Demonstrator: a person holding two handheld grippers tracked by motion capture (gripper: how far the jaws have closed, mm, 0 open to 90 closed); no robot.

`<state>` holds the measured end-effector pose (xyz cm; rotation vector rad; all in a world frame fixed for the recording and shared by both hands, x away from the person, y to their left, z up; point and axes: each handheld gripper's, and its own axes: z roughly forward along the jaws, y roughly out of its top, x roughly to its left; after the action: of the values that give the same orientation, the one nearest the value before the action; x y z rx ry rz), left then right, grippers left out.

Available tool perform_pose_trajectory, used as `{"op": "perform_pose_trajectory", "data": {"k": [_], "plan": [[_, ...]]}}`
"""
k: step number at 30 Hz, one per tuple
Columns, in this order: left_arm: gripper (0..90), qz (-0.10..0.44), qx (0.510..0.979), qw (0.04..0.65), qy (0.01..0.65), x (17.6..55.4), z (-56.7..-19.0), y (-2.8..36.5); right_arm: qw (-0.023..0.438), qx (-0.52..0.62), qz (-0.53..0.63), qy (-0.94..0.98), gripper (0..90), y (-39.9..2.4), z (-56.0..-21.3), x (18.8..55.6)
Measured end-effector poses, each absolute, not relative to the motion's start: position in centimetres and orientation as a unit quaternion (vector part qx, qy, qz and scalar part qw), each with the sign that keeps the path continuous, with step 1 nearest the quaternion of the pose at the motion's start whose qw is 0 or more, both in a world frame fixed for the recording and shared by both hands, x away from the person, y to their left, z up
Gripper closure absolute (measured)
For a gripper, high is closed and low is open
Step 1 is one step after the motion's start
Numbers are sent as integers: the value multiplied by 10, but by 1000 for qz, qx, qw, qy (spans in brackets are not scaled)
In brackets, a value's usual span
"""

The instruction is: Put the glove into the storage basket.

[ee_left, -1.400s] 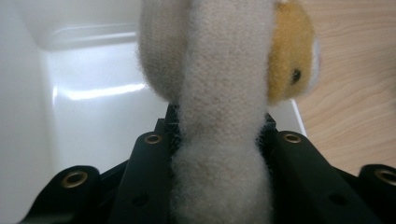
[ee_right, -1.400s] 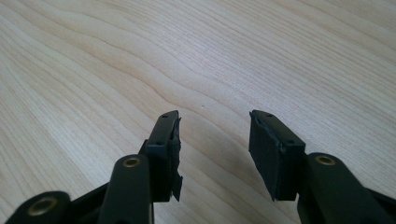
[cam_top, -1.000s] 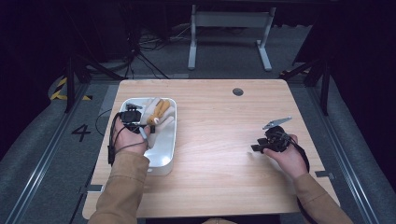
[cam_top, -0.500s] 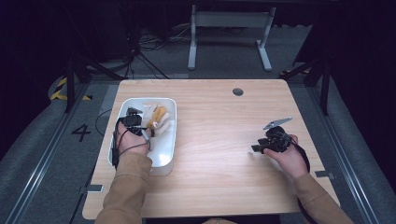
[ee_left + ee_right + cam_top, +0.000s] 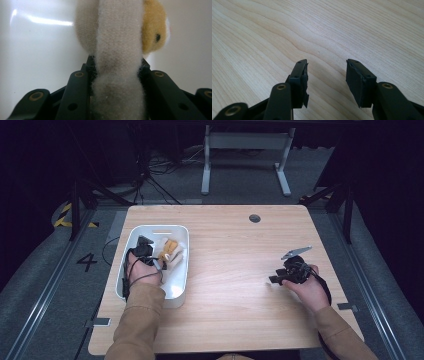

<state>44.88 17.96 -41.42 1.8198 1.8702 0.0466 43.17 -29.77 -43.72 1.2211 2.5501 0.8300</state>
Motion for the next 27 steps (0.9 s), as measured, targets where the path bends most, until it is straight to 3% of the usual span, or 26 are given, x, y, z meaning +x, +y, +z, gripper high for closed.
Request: {"op": "perform_pose_trajectory", "data": {"k": [9,15,20,27], "plan": [[609,8,674,238,700,452,-421,179,96,413,281,861,521,-298,-437,431],[264,29,677,213,704,453,-422,178,95,410,282,862,520,-298,-437,431],[265,54,688,214,692,451,-417,179,97,407,283,863,518,-297,-436,430],[212,132,692,221,674,444,-398,184,97,403,283,865,514,-297,-437,430]]}}
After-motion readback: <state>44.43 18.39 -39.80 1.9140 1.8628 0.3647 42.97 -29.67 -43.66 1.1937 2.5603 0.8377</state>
